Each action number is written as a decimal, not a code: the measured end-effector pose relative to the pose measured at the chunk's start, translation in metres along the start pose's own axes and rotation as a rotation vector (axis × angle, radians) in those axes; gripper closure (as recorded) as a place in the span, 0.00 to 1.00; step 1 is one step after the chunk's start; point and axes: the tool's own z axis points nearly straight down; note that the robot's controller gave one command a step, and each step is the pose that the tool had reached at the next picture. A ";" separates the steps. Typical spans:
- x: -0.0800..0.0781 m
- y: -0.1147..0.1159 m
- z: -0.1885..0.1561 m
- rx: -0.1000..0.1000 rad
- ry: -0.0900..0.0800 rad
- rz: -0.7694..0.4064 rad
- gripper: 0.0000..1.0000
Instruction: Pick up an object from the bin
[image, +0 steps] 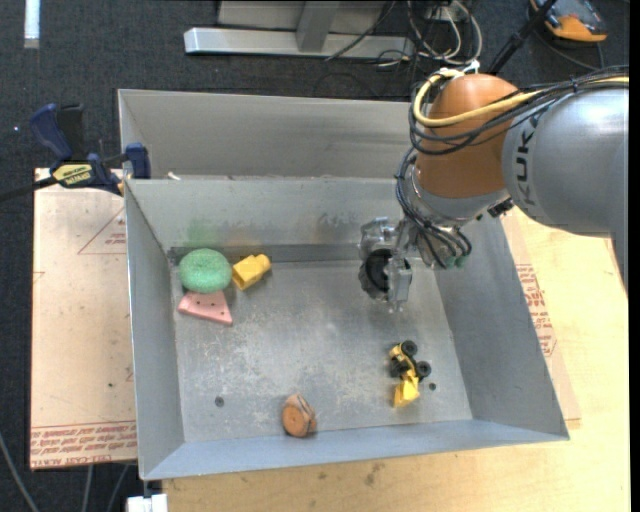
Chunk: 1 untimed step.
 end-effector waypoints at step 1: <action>-0.001 0.000 -0.008 0.001 -0.004 0.000 1.00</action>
Offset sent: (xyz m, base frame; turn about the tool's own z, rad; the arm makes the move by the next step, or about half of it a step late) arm 0.0001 0.0001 0.0292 0.0000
